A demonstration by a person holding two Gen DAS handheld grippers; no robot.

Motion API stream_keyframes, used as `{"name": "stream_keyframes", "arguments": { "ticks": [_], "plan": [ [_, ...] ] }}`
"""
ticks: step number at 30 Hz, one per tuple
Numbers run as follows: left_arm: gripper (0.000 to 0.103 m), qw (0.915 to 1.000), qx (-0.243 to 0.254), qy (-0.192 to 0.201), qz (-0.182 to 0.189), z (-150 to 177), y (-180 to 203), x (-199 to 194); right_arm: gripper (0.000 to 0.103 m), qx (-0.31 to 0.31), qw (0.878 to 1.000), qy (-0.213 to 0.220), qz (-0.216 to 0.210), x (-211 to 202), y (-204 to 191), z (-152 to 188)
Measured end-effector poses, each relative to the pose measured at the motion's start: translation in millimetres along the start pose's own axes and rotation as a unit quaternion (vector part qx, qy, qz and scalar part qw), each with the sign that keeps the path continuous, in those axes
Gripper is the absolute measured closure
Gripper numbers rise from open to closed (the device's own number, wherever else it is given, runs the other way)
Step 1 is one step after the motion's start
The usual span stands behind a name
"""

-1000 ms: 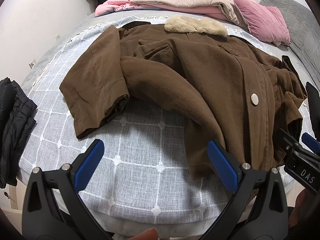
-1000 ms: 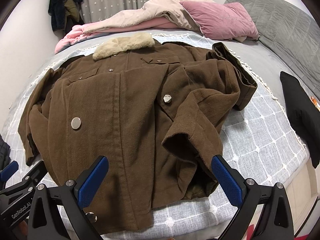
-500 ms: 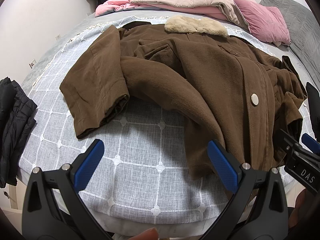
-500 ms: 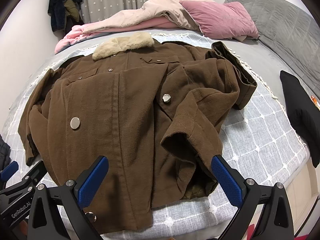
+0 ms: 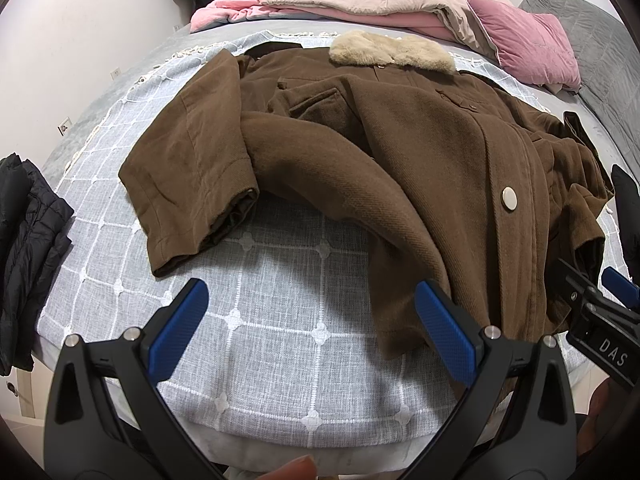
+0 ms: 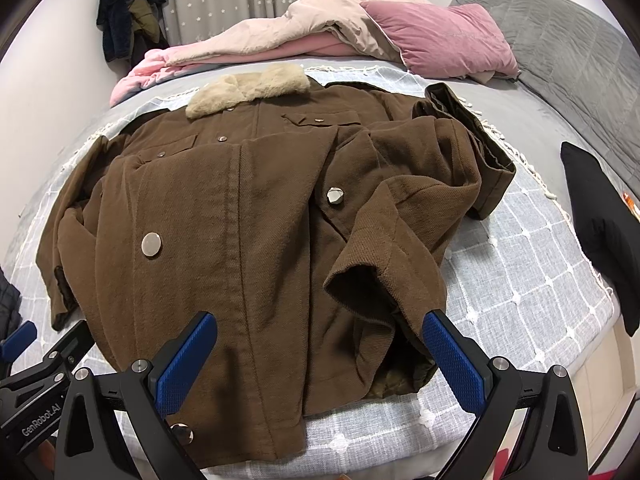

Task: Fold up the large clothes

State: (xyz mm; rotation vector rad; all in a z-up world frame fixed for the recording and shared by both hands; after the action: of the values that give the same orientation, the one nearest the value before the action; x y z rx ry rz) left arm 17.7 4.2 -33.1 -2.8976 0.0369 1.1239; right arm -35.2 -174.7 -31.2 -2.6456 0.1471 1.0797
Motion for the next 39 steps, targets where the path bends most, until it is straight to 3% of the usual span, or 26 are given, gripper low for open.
{"name": "stream_keyframes", "arguments": {
  "ticks": [21,28,30,32,36,39],
  "plan": [
    [0.000,1.0000,-0.007,0.005,0.002,0.0,-4.5,2.2,0.000,-0.019,1.000,0.009,0.014,-0.1,0.5,-1.9],
    [0.000,0.9982,-0.006,0.060,0.002,-18.9,-31.9,-3.6,0.000,0.022,0.999,0.028,-0.028,-5.8,26.5,-13.8],
    [0.000,0.9979,-0.032,0.051,0.025,-24.0,-45.7,0.1,0.000,0.050,0.997,0.039,-0.033,-8.7,44.0,-17.8],
    [0.000,0.9946,-0.073,0.019,0.072,-25.7,-57.8,9.6,0.000,0.079,0.995,0.042,-0.036,-8.4,61.6,-18.9],
    [0.000,0.9666,-0.169,-0.034,0.190,-19.8,-64.6,27.1,0.000,0.128,0.990,0.023,-0.060,-2.6,92.1,-16.9],
    [0.000,0.9547,-0.180,-0.061,0.229,-13.9,-49.3,36.7,0.000,0.176,0.979,0.030,-0.101,2.6,107.9,-15.5]
  ]
}}
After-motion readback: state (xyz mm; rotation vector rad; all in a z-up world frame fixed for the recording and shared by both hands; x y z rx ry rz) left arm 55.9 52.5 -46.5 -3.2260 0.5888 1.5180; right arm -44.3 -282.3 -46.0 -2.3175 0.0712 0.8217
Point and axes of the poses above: each gripper's, at about its wrist camera, not at the fingertips, and x roughly the way its jaws point, y to its right, z to its underside, the point moved 3 cm from there along x, roughly the way its jaws point, and after that the axes turned 14 degrees about y, right-handed, at the moved point
